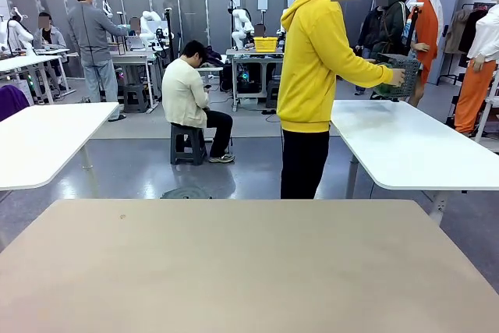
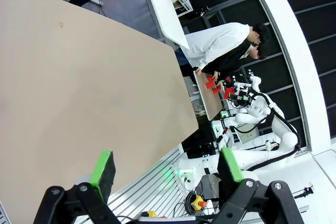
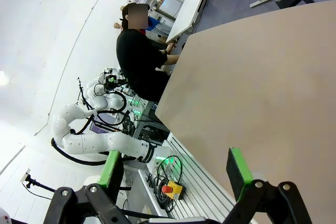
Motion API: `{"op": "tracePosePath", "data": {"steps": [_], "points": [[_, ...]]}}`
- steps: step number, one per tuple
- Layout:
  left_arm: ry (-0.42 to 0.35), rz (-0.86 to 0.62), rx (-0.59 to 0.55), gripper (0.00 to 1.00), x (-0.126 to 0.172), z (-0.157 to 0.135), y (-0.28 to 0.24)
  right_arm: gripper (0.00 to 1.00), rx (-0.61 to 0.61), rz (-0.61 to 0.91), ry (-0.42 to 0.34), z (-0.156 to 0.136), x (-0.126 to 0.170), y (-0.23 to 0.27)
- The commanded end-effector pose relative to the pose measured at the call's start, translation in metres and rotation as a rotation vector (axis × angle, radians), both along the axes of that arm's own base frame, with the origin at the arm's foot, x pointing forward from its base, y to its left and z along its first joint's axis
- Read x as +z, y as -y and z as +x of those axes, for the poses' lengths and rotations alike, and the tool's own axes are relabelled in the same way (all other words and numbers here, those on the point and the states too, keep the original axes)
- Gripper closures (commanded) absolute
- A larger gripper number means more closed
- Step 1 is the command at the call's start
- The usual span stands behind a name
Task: Fold the towels and place them in the basket.
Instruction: When a person lays out a Towel with hook on the table, fold it in half twice.
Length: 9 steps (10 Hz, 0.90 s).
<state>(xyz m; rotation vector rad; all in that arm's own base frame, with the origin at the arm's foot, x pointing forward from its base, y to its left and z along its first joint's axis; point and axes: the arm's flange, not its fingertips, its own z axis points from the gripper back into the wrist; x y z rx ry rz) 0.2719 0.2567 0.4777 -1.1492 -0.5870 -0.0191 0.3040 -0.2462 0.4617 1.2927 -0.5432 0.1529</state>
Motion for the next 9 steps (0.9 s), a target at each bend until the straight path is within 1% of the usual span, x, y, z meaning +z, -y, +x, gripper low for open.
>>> {"op": "tracePosePath", "data": {"steps": [1, 9], "points": [[0.022, -0.004, -0.013, 0.00, -0.0010, -0.0018, 0.0001, 0.00, 0.001, 0.008, 0.025, 0.0015, 0.0008, 0.0012], [0.022, -0.004, -0.013, 0.00, -0.0010, -0.0018, 0.0001, 0.00, 0.001, 0.008, 0.025, 0.0015, 0.0008, 0.0012]]}}
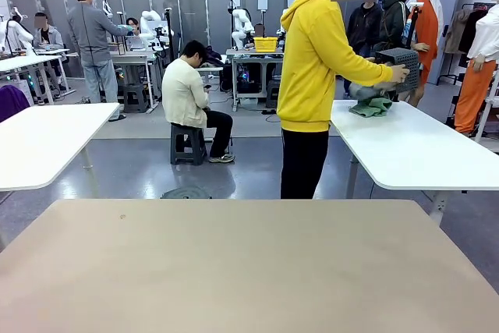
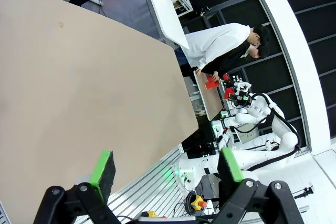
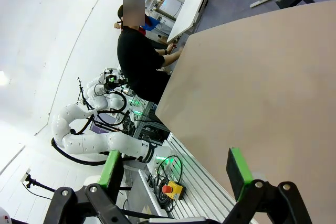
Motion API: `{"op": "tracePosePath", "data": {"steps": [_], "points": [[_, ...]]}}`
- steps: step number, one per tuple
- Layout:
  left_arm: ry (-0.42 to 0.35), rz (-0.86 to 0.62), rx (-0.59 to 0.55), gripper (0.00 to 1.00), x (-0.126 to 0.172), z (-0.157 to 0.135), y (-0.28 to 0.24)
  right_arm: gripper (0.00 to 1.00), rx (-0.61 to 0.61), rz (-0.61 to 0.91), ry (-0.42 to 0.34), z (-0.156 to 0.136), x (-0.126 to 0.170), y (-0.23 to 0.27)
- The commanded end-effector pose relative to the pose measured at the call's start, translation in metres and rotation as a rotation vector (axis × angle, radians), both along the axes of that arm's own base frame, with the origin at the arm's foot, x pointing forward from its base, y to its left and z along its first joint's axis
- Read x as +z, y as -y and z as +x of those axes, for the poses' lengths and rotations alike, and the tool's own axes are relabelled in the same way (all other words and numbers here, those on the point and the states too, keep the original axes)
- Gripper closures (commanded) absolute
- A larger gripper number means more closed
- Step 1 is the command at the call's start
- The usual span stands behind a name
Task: Fold the towels and place them in the basket.
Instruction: When a person lays out a Towel with hook on the table, fold it in half twice.
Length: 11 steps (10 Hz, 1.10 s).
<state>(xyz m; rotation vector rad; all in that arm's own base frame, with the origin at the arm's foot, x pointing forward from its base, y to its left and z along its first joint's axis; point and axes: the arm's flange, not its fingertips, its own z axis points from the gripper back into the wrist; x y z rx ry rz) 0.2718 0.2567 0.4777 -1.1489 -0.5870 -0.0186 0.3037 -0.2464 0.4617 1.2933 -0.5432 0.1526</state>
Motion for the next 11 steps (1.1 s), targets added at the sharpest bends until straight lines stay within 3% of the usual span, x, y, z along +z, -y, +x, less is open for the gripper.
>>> {"op": "tracePosePath", "data": {"steps": [1, 11], "points": [[0.022, -0.005, -0.013, 0.00, -0.0010, -0.0016, 0.0001, 0.00, 0.001, 0.007, 0.025, 0.0017, 0.0008, 0.0011], [0.022, -0.005, -0.013, 0.00, -0.0010, -0.0016, 0.0001, 0.00, 0.001, 0.007, 0.025, 0.0017, 0.0008, 0.0011]]}}
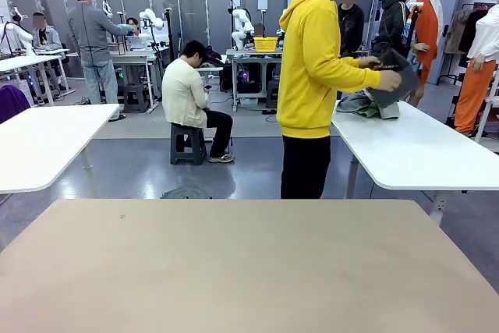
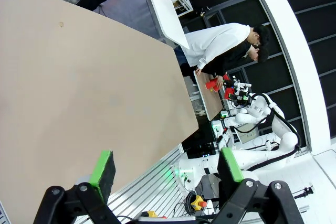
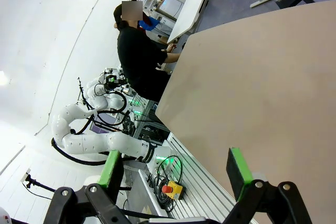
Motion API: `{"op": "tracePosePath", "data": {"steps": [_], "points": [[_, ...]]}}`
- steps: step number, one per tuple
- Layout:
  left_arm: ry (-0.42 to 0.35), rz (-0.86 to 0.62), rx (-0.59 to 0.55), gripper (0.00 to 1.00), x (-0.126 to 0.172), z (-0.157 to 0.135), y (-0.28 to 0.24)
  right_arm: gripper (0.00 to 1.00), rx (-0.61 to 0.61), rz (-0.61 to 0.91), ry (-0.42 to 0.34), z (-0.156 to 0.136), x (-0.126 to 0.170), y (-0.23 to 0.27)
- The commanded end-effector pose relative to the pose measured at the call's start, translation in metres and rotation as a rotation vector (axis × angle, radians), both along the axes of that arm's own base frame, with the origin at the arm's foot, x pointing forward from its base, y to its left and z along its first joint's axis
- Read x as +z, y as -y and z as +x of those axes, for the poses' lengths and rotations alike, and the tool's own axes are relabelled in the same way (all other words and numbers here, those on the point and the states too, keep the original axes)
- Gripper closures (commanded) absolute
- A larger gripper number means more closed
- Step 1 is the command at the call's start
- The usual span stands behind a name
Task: Fold the towels and place them in the basket.
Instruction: When a person lays out a Towel with hook on the table, fold it in half twice.
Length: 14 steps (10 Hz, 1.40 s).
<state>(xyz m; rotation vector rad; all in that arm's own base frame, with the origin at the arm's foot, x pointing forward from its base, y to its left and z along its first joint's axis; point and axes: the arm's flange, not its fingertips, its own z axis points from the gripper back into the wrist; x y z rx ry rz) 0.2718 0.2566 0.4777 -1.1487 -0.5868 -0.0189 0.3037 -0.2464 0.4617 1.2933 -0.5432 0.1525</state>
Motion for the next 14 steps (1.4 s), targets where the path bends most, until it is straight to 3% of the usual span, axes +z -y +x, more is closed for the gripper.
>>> {"op": "tracePosePath", "data": {"steps": [1, 14], "points": [[0.022, -0.005, -0.013, 0.00, -0.0010, -0.0017, 0.0000, 0.00, 0.001, 0.007, 0.025, 0.0018, 0.0008, 0.0010], [0.022, -0.005, -0.013, 0.00, -0.0010, -0.0017, 0.0000, 0.00, 0.001, 0.007, 0.025, 0.0018, 0.0008, 0.0010]]}}
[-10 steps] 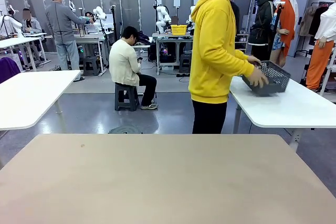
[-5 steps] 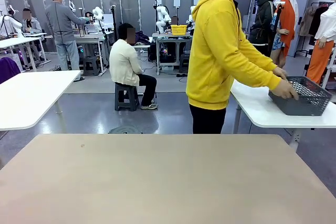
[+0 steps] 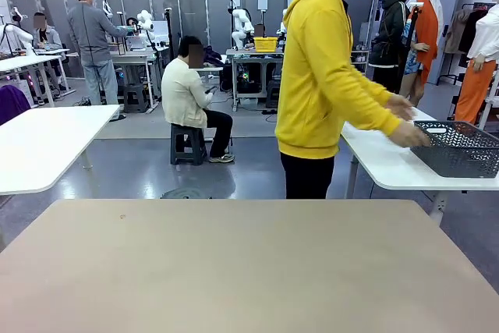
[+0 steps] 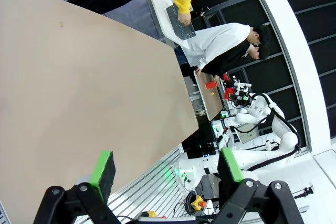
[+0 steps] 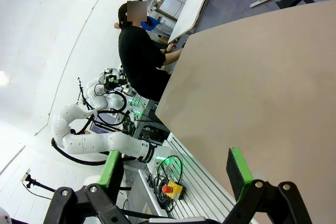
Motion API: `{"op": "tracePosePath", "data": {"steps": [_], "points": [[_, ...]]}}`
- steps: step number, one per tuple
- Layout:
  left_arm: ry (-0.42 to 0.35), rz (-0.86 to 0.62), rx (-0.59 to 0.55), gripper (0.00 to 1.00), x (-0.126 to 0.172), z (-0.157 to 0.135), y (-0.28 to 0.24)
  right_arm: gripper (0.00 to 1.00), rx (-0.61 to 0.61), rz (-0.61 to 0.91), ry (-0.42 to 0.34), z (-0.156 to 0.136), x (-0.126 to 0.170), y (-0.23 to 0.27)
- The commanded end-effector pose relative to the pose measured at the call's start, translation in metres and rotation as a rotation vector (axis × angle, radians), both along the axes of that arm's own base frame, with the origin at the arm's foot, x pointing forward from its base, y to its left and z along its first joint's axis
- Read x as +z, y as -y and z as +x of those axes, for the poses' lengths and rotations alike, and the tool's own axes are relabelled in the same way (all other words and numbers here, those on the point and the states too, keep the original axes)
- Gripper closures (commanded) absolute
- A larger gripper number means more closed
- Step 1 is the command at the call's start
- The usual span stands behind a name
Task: Fold the towels and place them in the basket.
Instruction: When a person lays out a Towel with hook on the table, fold it in half twice.
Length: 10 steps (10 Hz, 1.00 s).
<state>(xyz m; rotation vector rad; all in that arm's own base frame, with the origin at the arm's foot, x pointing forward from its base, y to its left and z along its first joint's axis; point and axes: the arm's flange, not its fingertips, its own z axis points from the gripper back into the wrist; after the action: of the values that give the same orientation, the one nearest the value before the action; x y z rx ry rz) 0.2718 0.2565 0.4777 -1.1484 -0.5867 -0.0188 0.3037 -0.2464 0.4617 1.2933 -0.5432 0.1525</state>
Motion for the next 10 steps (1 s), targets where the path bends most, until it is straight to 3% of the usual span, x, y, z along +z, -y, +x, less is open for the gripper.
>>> {"op": "tracePosePath", "data": {"steps": [1, 10], "points": [[0.023, -0.005, -0.013, 0.00, -0.0010, -0.0017, 0.0000, 0.00, 0.001, 0.007, 0.025, 0.0018, 0.0008, 0.0010], [0.023, -0.005, -0.013, 0.00, -0.0010, -0.0017, 0.0000, 0.00, 0.001, 0.007, 0.025, 0.0018, 0.0008, 0.0010]]}}
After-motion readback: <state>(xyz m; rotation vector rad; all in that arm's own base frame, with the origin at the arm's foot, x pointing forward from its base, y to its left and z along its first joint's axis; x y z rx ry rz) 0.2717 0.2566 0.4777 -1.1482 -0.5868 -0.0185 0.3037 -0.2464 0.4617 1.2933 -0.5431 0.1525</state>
